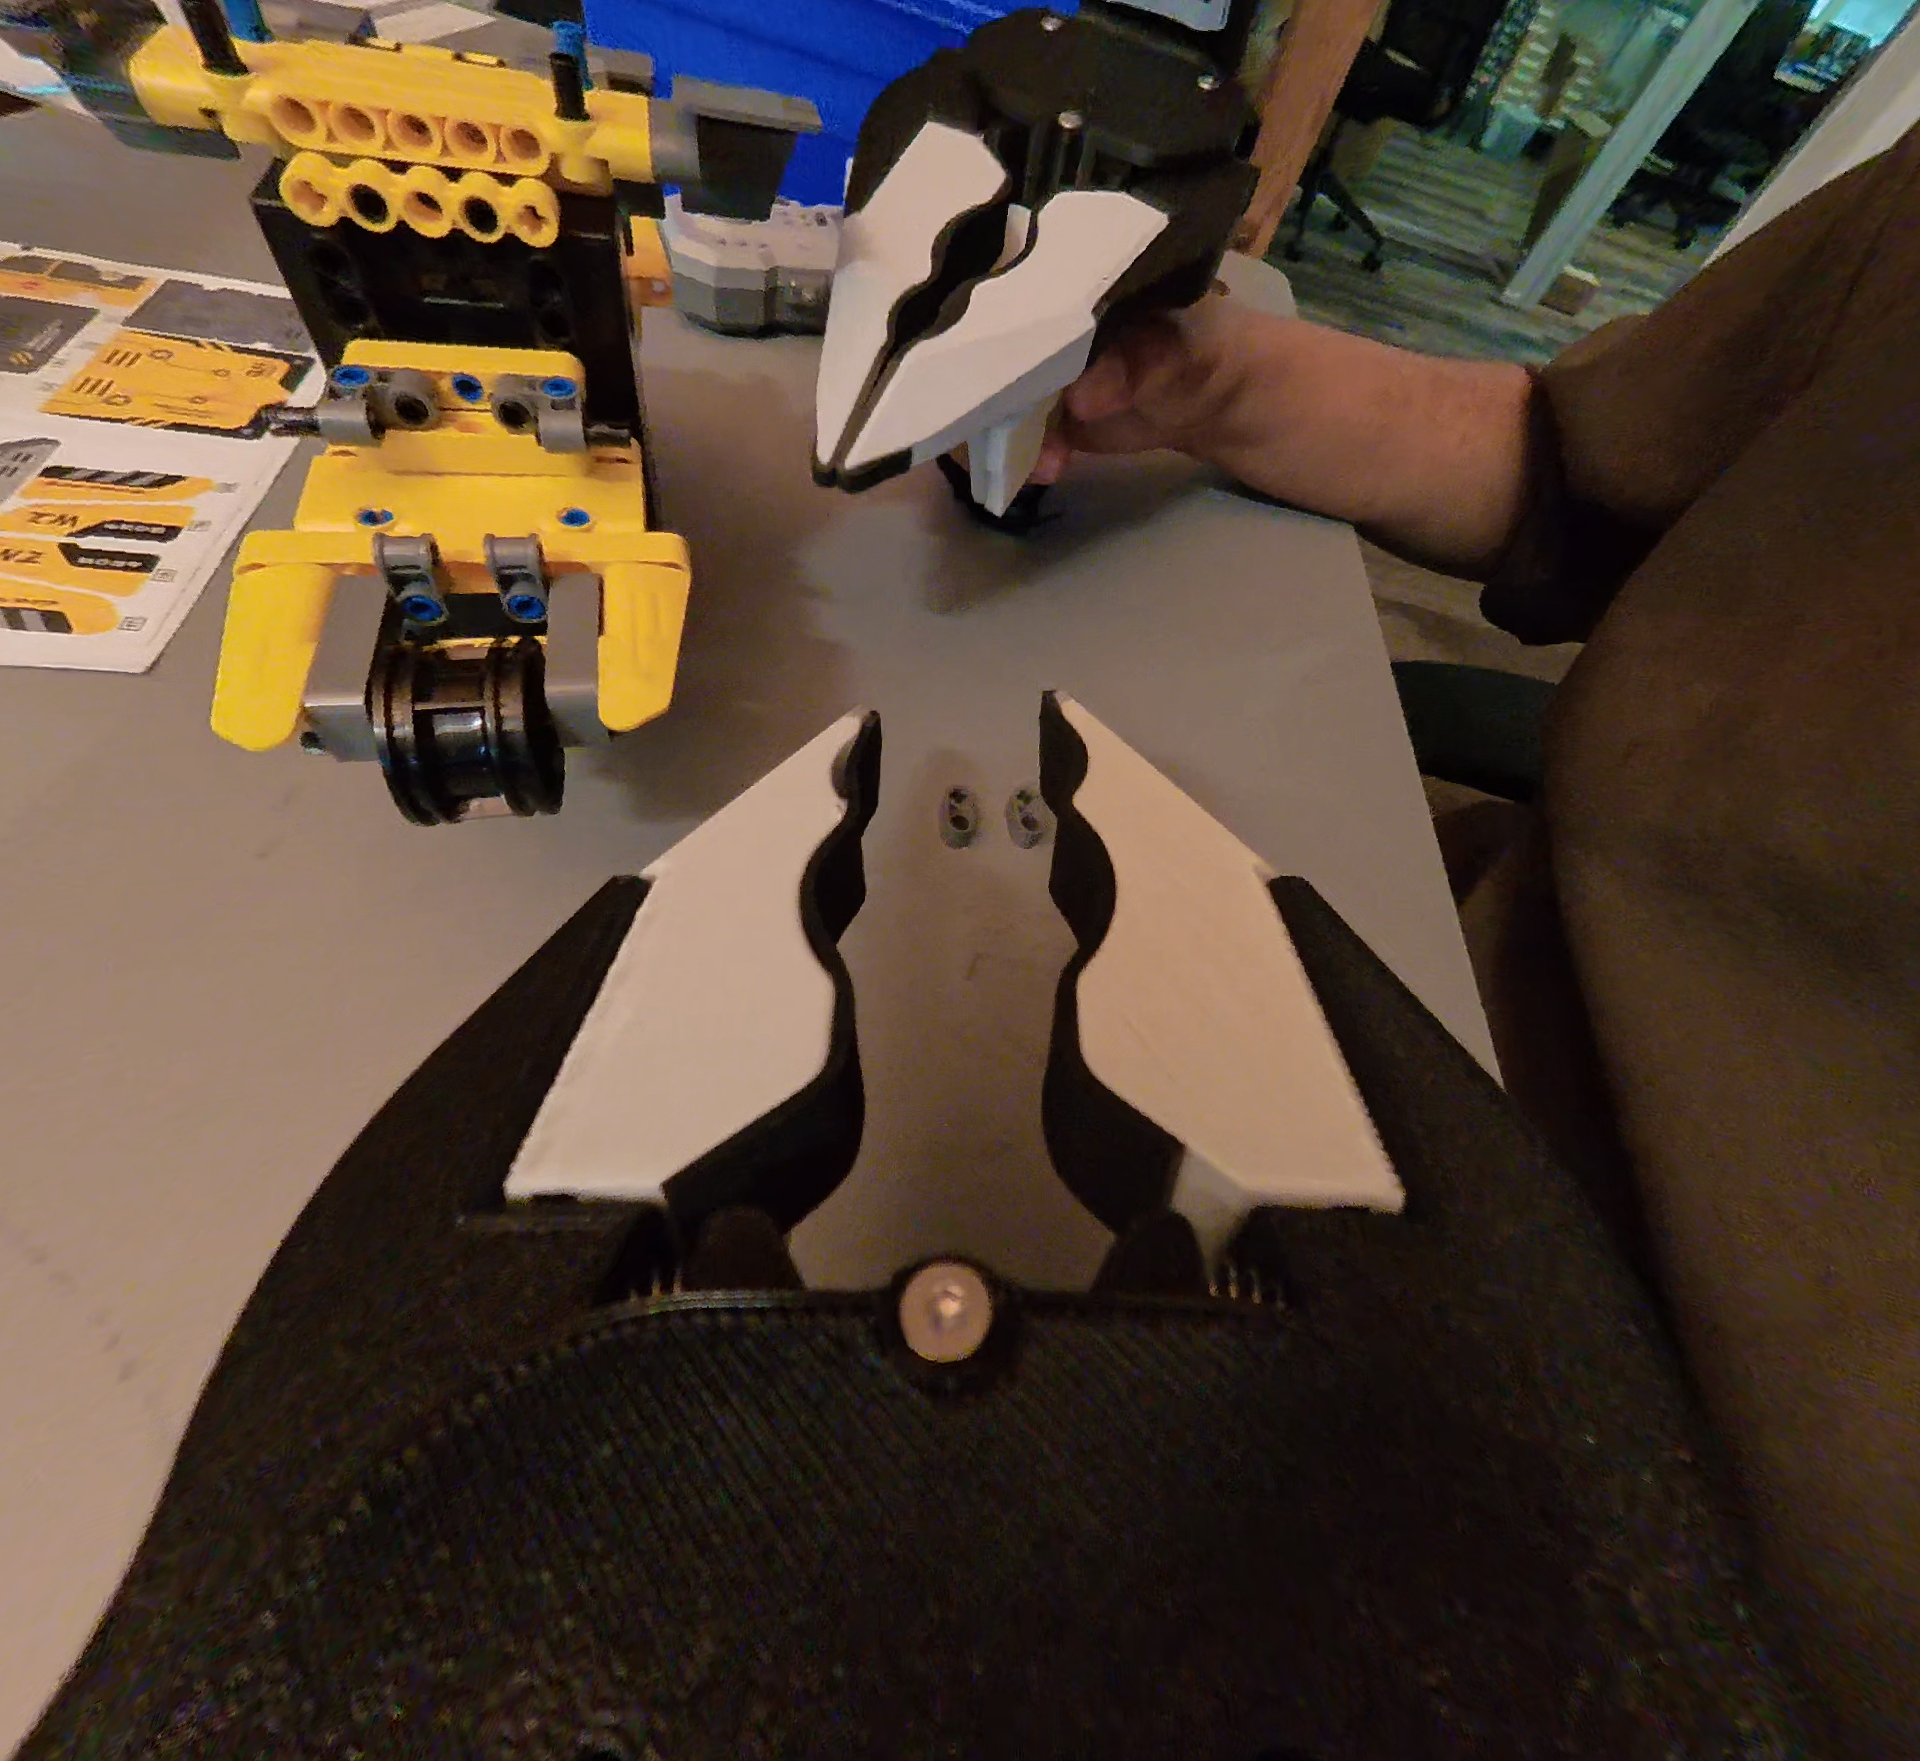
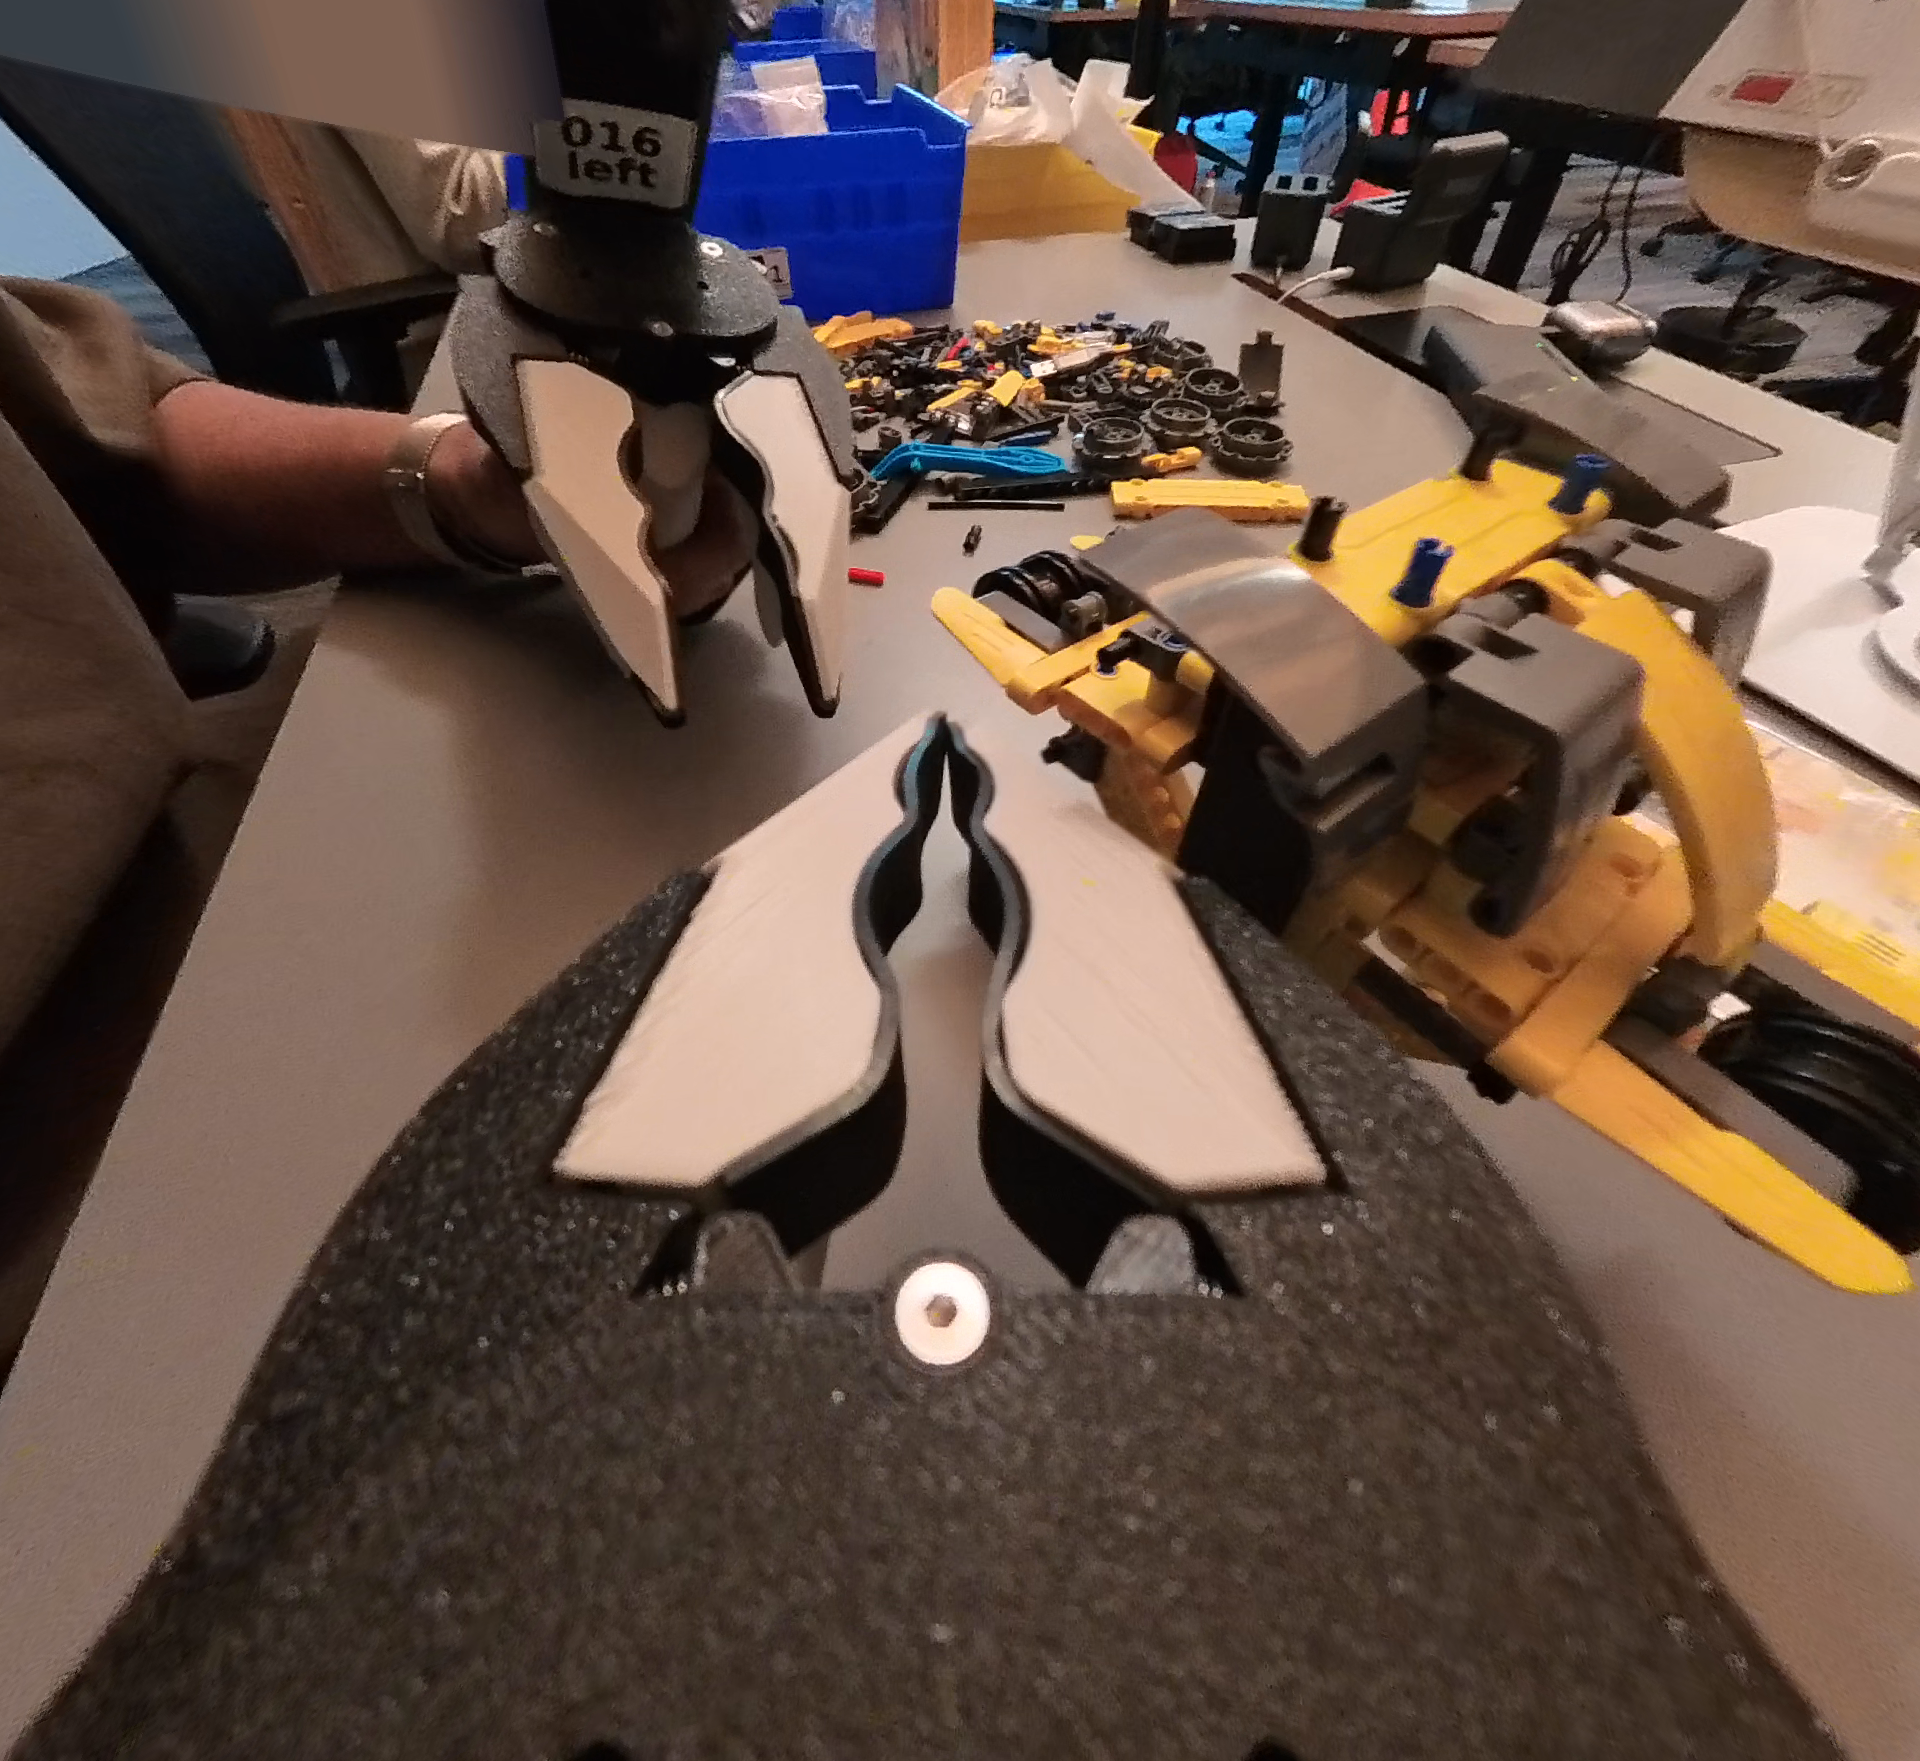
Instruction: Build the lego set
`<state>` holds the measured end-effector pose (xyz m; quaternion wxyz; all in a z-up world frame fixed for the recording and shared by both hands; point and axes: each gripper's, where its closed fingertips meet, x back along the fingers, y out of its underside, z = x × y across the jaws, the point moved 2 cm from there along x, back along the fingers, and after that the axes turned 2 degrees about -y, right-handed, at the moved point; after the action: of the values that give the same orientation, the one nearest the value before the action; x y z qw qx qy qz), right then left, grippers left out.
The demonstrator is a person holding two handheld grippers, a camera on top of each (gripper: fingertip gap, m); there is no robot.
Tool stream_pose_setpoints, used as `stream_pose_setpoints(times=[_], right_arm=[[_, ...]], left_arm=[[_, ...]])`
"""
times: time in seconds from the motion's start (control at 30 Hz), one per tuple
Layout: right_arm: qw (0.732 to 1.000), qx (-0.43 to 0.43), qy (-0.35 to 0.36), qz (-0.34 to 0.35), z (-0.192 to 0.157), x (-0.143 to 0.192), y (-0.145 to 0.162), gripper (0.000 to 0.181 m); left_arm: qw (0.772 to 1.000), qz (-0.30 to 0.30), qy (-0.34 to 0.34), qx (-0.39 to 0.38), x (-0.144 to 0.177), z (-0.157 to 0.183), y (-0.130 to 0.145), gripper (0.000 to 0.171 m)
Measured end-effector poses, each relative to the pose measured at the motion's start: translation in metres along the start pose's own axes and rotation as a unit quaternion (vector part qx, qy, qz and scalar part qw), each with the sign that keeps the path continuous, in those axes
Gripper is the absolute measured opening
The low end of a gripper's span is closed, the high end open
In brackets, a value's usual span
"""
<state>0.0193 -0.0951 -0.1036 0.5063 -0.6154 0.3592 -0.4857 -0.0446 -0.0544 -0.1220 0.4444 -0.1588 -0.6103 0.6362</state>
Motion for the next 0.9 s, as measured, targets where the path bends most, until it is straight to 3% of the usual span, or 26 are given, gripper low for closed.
stream_pose_setpoints(times=[0.43, 0.9], right_arm=[[1.000, -0.015, -0.016, 0.010, 0.004, 0.009, 0.000, 0.000], [0.999, -0.052, 0.013, -0.008, 0.014, 0.008, 0.005, 0.000]], left_arm=[[1.000, 0.023, 0.005, 0.021, 0.007, -0.003, -0.007, 0.027], [0.995, 0.065, -0.065, 0.037, 0.029, -0.036, -0.016, 0.026]])
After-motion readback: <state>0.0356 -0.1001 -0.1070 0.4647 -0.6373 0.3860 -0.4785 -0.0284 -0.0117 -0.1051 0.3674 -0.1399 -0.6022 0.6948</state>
